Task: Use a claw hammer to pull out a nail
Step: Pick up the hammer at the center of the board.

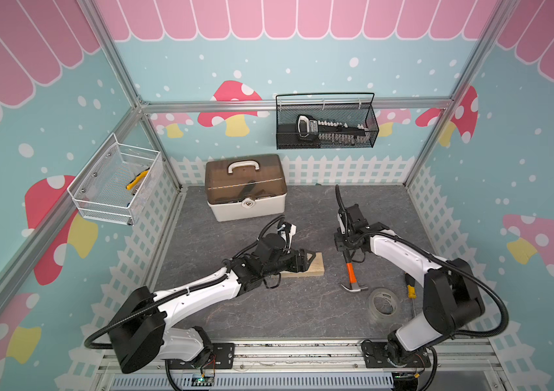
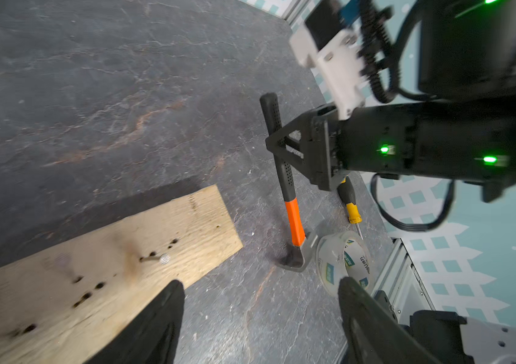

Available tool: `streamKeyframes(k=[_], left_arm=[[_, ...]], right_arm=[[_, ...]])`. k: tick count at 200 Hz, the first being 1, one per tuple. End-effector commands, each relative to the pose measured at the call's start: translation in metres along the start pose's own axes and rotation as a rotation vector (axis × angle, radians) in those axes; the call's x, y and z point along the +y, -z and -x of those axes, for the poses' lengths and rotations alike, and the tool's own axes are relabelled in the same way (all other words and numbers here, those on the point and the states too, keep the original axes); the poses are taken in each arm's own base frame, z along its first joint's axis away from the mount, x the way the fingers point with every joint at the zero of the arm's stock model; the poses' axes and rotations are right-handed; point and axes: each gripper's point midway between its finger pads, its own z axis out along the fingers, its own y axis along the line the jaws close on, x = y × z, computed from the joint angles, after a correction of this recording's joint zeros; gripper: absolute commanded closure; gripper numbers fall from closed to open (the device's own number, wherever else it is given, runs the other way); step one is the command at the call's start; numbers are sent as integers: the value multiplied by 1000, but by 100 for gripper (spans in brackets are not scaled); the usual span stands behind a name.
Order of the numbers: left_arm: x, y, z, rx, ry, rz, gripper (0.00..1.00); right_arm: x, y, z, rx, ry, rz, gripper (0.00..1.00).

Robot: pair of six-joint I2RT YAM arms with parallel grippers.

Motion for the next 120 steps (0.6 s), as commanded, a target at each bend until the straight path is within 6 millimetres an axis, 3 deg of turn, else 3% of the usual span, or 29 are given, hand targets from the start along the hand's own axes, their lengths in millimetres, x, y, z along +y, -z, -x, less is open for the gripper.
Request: streamKeyframes(k=[1, 32, 61, 94, 120], left_arm=[[-28, -25, 12, -57, -85, -57, 24], [-48, -70, -4, -52, -103, -145, 25], [-54, -113, -16, -24, -111, -172, 27], [-69, -141, -21, -55, -116, -258, 34], [-68, -162, -25, -47, -89, -270, 37]], right_arm=[[8, 12, 14, -104, -17, 64, 100], [6, 24, 9, -146, -30, 87, 100], [3, 30, 4, -149, -66, 109, 100], [-3, 35, 0, -144, -131, 147, 100], [-1, 41, -1, -149, -154, 188, 100]])
